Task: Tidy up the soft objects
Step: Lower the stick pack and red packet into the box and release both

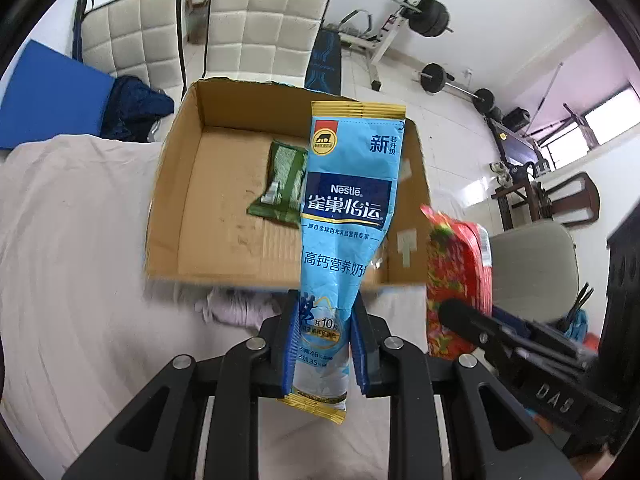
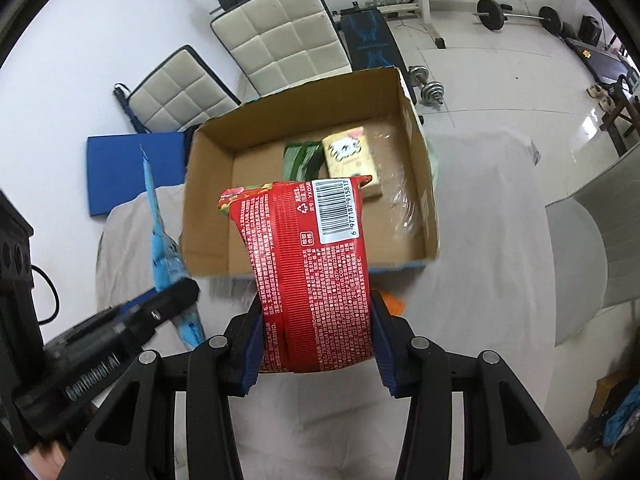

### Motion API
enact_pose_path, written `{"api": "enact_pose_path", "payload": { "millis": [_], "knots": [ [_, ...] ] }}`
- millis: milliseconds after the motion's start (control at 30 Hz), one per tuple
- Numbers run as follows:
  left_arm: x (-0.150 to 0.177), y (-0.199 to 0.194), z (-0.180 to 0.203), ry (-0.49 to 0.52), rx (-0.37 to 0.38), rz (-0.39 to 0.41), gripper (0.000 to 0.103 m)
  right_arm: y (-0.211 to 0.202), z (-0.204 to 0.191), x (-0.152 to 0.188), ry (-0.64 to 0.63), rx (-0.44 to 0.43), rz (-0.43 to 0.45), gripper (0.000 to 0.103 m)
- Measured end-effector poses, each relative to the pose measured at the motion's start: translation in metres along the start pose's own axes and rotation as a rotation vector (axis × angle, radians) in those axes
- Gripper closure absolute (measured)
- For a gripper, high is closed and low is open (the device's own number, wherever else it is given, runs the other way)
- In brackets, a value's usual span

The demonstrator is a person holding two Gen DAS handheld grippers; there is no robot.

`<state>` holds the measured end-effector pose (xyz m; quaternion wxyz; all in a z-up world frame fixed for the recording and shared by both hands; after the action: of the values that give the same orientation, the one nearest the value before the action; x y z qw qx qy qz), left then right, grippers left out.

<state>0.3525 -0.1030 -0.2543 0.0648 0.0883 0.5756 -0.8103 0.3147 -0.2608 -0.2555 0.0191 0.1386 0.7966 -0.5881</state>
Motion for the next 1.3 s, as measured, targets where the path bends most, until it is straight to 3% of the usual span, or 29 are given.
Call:
{"api": "enact_pose_path", "payload": {
  "millis": [233, 400, 833, 1067, 1300],
  "knots": [
    [-0.065, 0.048, -0.037, -0.053, -0.076, -0.045, 0.083, 0.049, 0.016, -0.042, 0.053, 0.084, -0.047, 0.054],
    [-0.089, 0.079, -0.058, -0.066, -0.141, -0.092, 0.083, 0.097, 0.029, -0.052, 0.071, 0.147, -0.115, 0.054],
    [-0.110, 0.151, -0.087, -0.071, -0.179, -0.227, 0.082, 0.177, 0.047, -0.048, 0.064, 0.274, -0.246, 0.053],
    [-0.110, 0.167, -0.098, -0.086, -0.230, -0.307, 0.080, 0.196, 0.048, -0.043, 0.044, 0.282, -0.307, 0.052],
    [-0.107, 0.153, -0.100, -0.081, -0.219, -0.268, 0.061, 0.185, 0.041, -0.047, 0.013, 0.303, -0.273, 0.047]
  ]
}}
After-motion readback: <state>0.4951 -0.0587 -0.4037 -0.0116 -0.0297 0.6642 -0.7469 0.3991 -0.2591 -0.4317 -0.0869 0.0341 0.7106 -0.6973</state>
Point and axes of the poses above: each gripper's, at about its wrist camera, not at the fingertips, and y roughly the way its jaws point, z to its right, x to its underside, the point moved 5 cm from there along y, roughly the way its jaws point
